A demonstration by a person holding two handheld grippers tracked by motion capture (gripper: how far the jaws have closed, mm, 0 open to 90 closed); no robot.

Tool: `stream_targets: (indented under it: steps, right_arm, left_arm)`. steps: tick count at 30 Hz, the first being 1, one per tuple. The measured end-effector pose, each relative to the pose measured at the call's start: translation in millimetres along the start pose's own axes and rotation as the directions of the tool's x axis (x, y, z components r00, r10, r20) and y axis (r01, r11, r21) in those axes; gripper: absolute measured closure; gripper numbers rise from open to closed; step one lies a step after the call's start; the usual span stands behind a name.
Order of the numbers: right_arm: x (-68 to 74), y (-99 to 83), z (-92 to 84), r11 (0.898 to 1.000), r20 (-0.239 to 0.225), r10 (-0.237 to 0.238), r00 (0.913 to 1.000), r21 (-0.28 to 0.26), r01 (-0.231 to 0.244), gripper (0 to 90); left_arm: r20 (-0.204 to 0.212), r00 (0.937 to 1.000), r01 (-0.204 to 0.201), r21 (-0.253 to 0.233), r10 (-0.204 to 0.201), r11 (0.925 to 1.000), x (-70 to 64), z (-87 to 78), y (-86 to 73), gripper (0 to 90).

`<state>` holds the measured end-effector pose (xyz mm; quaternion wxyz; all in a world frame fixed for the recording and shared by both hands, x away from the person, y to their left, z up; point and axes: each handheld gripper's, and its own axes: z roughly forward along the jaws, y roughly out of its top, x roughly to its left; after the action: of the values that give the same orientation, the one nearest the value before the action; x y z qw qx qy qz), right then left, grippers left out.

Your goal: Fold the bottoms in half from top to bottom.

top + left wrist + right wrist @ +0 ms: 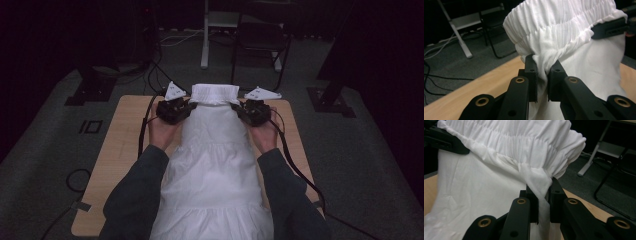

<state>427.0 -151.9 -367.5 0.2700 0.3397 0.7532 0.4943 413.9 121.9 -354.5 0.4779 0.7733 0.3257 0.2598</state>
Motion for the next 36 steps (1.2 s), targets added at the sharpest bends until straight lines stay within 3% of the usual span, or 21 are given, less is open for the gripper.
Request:
stream_targets:
  steps: [8, 12, 17, 22, 24, 26, 28, 31, 32, 35, 36]
  right_arm:
    - [26.2, -16.4, -43.7, 0.999, -0.054, -0.051, 0.9972, -0.004, 0.051, 81.5]
    - [39.4, -28.0, -64.1, 0.998, -0.08, -0.066, 0.9946, -0.009, 0.065, 81.4]
    - [57.4, -56.7, -85.0, 0.998, -0.127, -0.066, 0.9896, 0.005, 0.068, 81.3]
    - [77.9, -100.8, -92.5, 0.995, -0.164, -0.059, 0.9846, 0.075, 0.072, 81.2]
    - [89.6, -123.4, -92.3, 0.986, -0.15, -0.089, 0.9847, 0.128, 0.109, 81.2]
    - [95.4, -140.4, -90.8, 0.98, -0.157, -0.079, 0.9844, 0.167, 0.105, 81.2]
    - [99.4, -159.0, -85.7, 0.971, -0.173, -0.06, 0.983, 0.219, 0.098, 81.2]
    - [103.1, -183.5, -75.6, 0.954, -0.203, -0.01, 0.979, 0.29, 0.07, 81.2]
    - [104.9, -190.1, -71.9, 0.948, -0.208, 0.001, 0.9781, 0.311, 0.065, 81.1]
    - [110.1, -202.5, -61.8, 0.931, -0.211, 0.006, 0.9775, 0.358, 0.071, 81.0]
    - [112.3, -205.1, -57.6, 0.922, -0.206, -0.007, 0.9786, 0.377, 0.086, 81.0]
  left_arm:
    - [0.061, 0.9981, -0.008, -0.025, 0.01, 0.9997, -32.9, -40.9, -19.3, 81.0]
    - [0.073, 0.996, -0.049, -0.03, 0.052, 0.9983, -55.0, -62.2, -32.6, 80.5]
    - [0.119, 0.9909, -0.065, 0.006, 0.063, 0.9979, -80.4, -78.7, -65.9, 79.9]
    - [0.177, 0.9841, -0.024, 0.078, 0.01, 0.9967, -98.3, -81.7, -107.8, 79.4]
    - [0.186, 0.9825, -0.019, 0.131, -0.006, 0.9911, -106.2, -77.5, -125.8, 79.3]
    - [0.198, 0.9798, -0.006, 0.177, -0.029, 0.9842, -112.1, -72.3, -142.1, 79.3]
    - [0.209, 0.9761, 0.005, 0.248, -0.059, 0.9688, -117.6, -63.6, -164.2, 79.1]
    - [0.211, 0.9698, 0.045, 0.343, -0.123, 0.9381, -120.9, -50.5, -193.1, 78.7]
    - [0.203, 0.9715, 0.04, 0.368, -0.122, 0.929, -121.6, -47.0, -199.4, 78.4]
    - [0.172, 0.9805, 0.017, 0.406, -0.095, 0.9139, -120.1, -36.2, -210.5, 78.3]
    - [0.172, 0.9808, 0.014, 0.409, -0.092, 0.9123, -118.3, -32.3, -212.9, 78.3]
